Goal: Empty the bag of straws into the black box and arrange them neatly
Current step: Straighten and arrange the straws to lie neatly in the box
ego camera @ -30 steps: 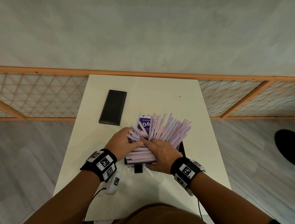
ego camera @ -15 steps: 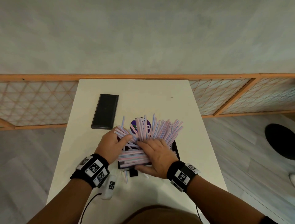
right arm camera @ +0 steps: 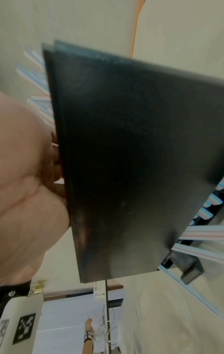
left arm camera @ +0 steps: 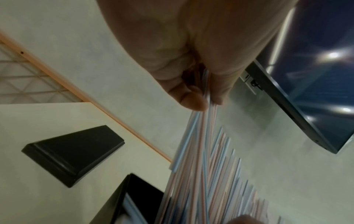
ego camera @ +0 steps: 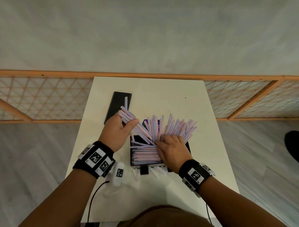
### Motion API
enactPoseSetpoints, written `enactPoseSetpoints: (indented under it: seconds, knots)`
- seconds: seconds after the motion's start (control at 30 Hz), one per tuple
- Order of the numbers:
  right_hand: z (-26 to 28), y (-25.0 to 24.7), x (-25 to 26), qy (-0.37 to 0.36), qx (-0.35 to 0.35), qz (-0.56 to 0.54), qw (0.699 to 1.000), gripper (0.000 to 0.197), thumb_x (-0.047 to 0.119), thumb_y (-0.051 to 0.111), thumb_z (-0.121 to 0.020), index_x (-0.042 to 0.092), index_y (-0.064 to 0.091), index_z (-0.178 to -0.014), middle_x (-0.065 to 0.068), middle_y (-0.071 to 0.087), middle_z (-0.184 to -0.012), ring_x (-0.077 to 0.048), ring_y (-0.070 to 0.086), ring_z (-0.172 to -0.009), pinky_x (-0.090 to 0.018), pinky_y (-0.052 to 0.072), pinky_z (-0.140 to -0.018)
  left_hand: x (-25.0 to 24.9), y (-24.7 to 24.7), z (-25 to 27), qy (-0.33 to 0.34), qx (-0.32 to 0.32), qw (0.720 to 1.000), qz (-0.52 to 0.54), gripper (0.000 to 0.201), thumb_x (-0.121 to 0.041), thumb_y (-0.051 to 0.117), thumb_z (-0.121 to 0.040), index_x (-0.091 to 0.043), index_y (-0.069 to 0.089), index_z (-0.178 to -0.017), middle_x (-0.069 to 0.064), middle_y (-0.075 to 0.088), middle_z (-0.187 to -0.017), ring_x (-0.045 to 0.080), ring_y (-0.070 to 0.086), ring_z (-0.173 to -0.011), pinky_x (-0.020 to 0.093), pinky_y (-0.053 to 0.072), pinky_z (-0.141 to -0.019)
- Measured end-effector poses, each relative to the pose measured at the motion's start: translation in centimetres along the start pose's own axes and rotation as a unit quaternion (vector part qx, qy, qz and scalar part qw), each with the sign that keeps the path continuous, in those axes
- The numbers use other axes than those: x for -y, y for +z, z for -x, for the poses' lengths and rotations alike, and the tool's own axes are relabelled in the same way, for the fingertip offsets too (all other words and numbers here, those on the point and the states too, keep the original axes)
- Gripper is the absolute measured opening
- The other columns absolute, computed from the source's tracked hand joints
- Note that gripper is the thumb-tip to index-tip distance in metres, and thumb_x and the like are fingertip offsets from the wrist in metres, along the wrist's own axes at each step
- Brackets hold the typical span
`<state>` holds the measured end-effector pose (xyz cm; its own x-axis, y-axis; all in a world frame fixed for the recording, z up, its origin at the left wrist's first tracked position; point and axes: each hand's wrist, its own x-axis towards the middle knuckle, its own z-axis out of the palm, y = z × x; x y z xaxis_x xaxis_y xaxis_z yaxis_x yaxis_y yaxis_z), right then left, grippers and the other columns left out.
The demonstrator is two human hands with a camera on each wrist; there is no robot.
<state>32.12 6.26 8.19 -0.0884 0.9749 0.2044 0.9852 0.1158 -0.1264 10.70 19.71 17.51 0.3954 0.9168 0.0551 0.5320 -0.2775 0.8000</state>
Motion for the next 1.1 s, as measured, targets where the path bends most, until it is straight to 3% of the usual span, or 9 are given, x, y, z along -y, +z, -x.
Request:
enactPoseSetpoints:
  seconds: [0.2,0.37,0.47,0.67,0.73,0.87,0.93,1.03,1.1]
  knots:
    - [-0.5,-2.5,0.6,0.019,-0.055,-0.078,0.995,0.027,0.036,0.060,-0.093,0.020,0.071,-0.112,-0.001,0.061,-0.108,-0.028,0.058,-0.099,-0.040,0.042,-0.086,-0.8,-3.4,1.1,0.016,-0.019,1.000,0.006,0.022,-0.036,0.066,-0.098,-0.022,0.072,-0.083,-0.001,0.069,-0.064,0.007,0.066,-0.060,0.028,0.053,-0.065]
    - [-1.2,-6.1,1.0,0.024,-0.117,-0.159,0.980,0.042,0.032,0.065,-0.093,0.009,0.066,-0.128,-0.009,0.061,-0.123,-0.027,0.058,-0.117,-0.042,0.044,-0.101,-2.2,-6.4,2.5,0.031,-0.067,0.996,0.040,0.018,-0.032,0.067,-0.098,-0.025,0.073,-0.083,-0.007,0.069,-0.072,0.011,0.067,-0.063,0.023,0.052,-0.062]
    - [-1.8,-8.6,2.0,0.020,-0.129,-0.194,0.972,0.057,0.036,0.067,-0.091,0.006,0.057,-0.139,-0.011,0.057,-0.132,-0.027,0.052,-0.127,-0.039,0.041,-0.108,-3.0,-6.6,2.9,0.043,-0.093,0.990,0.100,0.018,-0.027,0.067,-0.099,-0.023,0.073,-0.083,-0.002,0.070,-0.076,0.016,0.067,-0.062,0.028,0.054,-0.063]
    - [-3.1,-9.6,4.1,-0.031,-0.074,-0.176,0.981,0.079,0.055,0.064,-0.091,0.005,0.043,-0.150,-0.011,0.050,-0.147,-0.026,0.044,-0.139,-0.037,0.033,-0.118,-3.2,-1.9,3.4,-0.003,-0.028,0.972,0.235,0.020,-0.026,0.064,-0.101,-0.013,0.074,-0.088,0.017,0.071,-0.078,0.033,0.066,-0.069,0.048,0.057,-0.068]
    - [-3.3,-8.3,4.2,-0.028,-0.039,-0.148,0.988,0.068,0.048,0.059,-0.096,0.009,0.043,-0.149,-0.008,0.055,-0.141,-0.026,0.051,-0.131,-0.039,0.039,-0.111,-2.6,0.5,3.7,-0.046,-0.003,0.957,0.288,0.024,-0.031,0.065,-0.099,-0.011,0.074,-0.091,0.024,0.071,-0.084,0.038,0.065,-0.074,0.054,0.056,-0.075]
    - [-3.6,-4.4,3.4,-0.015,0.047,-0.168,0.985,0.038,0.023,0.050,-0.093,0.010,0.051,-0.128,-0.011,0.063,-0.105,-0.035,0.062,-0.087,-0.042,0.049,-0.075,-1.3,3.6,4.8,-0.133,0.025,0.926,0.354,0.035,-0.043,0.070,-0.090,-0.009,0.077,-0.096,0.028,0.072,-0.095,0.045,0.066,-0.085,0.055,0.053,-0.082]
    - [-3.6,-2.6,2.8,-0.032,0.076,-0.164,0.983,0.030,0.012,0.055,-0.091,0.007,0.052,-0.120,-0.014,0.061,-0.103,-0.036,0.059,-0.086,-0.046,0.051,-0.075,-0.8,4.1,5.2,-0.148,0.026,0.924,0.350,0.030,-0.046,0.071,-0.087,-0.017,0.078,-0.093,0.017,0.075,-0.093,0.038,0.066,-0.083,0.049,0.051,-0.077]
    - [-3.4,-0.7,1.7,-0.080,0.052,-0.121,0.988,0.031,0.004,0.062,-0.087,0.006,0.054,-0.117,-0.014,0.061,-0.101,-0.033,0.056,-0.084,-0.046,0.052,-0.076,-0.2,4.0,5.5,-0.194,-0.029,0.907,0.373,0.012,-0.034,0.078,-0.088,-0.023,0.072,-0.091,0.008,0.070,-0.089,0.021,0.062,-0.081,0.037,0.047,-0.067]
    - [-3.3,-0.2,1.1,-0.103,0.023,-0.098,0.990,0.036,0.003,0.065,-0.085,0.008,0.054,-0.119,-0.013,0.062,-0.100,-0.033,0.057,-0.085,-0.043,0.051,-0.076,0.3,3.6,5.9,-0.243,-0.082,0.889,0.378,0.023,-0.033,0.078,-0.089,-0.017,0.067,-0.102,0.007,0.069,-0.095,0.017,0.063,-0.083,0.035,0.047,-0.065]
